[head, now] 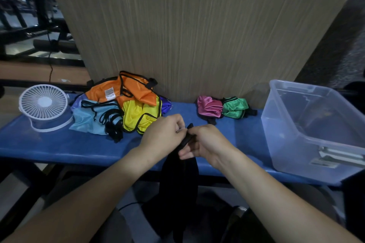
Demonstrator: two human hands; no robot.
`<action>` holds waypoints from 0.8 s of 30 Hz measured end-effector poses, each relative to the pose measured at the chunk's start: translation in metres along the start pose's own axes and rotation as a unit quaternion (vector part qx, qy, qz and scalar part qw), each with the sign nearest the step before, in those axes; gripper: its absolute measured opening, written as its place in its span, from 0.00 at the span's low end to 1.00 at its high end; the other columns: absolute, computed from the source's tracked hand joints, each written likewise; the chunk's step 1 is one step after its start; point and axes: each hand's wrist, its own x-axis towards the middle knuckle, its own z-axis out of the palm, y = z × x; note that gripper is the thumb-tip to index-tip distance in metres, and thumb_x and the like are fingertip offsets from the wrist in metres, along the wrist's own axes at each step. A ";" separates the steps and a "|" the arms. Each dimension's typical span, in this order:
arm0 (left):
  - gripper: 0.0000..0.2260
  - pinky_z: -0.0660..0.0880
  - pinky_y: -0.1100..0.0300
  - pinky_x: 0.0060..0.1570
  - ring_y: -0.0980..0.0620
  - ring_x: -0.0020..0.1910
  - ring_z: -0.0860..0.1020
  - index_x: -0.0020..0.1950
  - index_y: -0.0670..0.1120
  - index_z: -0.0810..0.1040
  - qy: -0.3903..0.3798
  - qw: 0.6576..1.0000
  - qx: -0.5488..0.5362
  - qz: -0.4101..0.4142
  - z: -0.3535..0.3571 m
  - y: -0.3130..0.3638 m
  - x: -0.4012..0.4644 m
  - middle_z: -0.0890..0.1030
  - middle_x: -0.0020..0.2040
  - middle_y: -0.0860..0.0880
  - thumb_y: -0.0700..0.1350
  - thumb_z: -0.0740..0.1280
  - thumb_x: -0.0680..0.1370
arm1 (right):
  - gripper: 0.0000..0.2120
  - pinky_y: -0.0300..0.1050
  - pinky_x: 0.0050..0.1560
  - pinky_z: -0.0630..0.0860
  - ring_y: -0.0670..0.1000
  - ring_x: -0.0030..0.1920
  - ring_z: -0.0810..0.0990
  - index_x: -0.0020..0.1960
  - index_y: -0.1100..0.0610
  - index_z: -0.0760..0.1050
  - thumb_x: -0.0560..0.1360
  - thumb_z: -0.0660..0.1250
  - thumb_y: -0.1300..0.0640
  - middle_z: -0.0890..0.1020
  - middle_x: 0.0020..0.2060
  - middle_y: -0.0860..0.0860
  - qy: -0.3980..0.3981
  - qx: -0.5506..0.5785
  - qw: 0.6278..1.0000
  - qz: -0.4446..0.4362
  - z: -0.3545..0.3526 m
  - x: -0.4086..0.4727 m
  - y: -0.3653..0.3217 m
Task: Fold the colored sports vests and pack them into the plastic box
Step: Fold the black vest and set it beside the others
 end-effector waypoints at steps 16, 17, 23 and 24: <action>0.14 0.69 0.62 0.39 0.66 0.39 0.74 0.53 0.55 0.80 -0.083 0.993 -0.051 0.060 -0.013 -0.004 -0.011 0.78 0.46 0.59 0.56 0.77 0.70 | 0.16 0.58 0.42 0.83 0.60 0.38 0.83 0.52 0.68 0.76 0.80 0.51 0.62 0.85 0.41 0.60 -0.082 0.099 0.992 0.006 -0.001 -0.008 -0.004; 0.13 0.72 0.59 0.42 0.65 0.41 0.75 0.52 0.55 0.80 -0.069 0.994 -0.054 0.062 -0.013 -0.006 -0.011 0.78 0.46 0.58 0.54 0.77 0.71 | 0.17 0.57 0.43 0.82 0.59 0.38 0.83 0.53 0.68 0.76 0.80 0.50 0.62 0.85 0.42 0.61 -0.092 0.102 0.990 0.007 -0.001 -0.009 -0.005; 0.05 0.78 0.52 0.50 0.60 0.45 0.80 0.46 0.57 0.84 -0.020 0.992 -0.123 0.036 -0.011 -0.014 -0.009 0.80 0.44 0.57 0.49 0.76 0.73 | 0.20 0.55 0.49 0.82 0.60 0.43 0.85 0.59 0.70 0.75 0.80 0.49 0.60 0.84 0.45 0.65 -0.143 0.090 0.986 -0.001 -0.003 -0.011 -0.009; 0.04 0.78 0.53 0.50 0.60 0.44 0.80 0.46 0.58 0.84 -0.015 0.991 -0.130 0.033 -0.011 -0.015 -0.009 0.81 0.43 0.57 0.48 0.75 0.73 | 0.21 0.55 0.51 0.82 0.61 0.45 0.85 0.59 0.71 0.75 0.80 0.49 0.60 0.84 0.46 0.65 -0.152 0.086 0.985 0.001 -0.005 -0.012 -0.009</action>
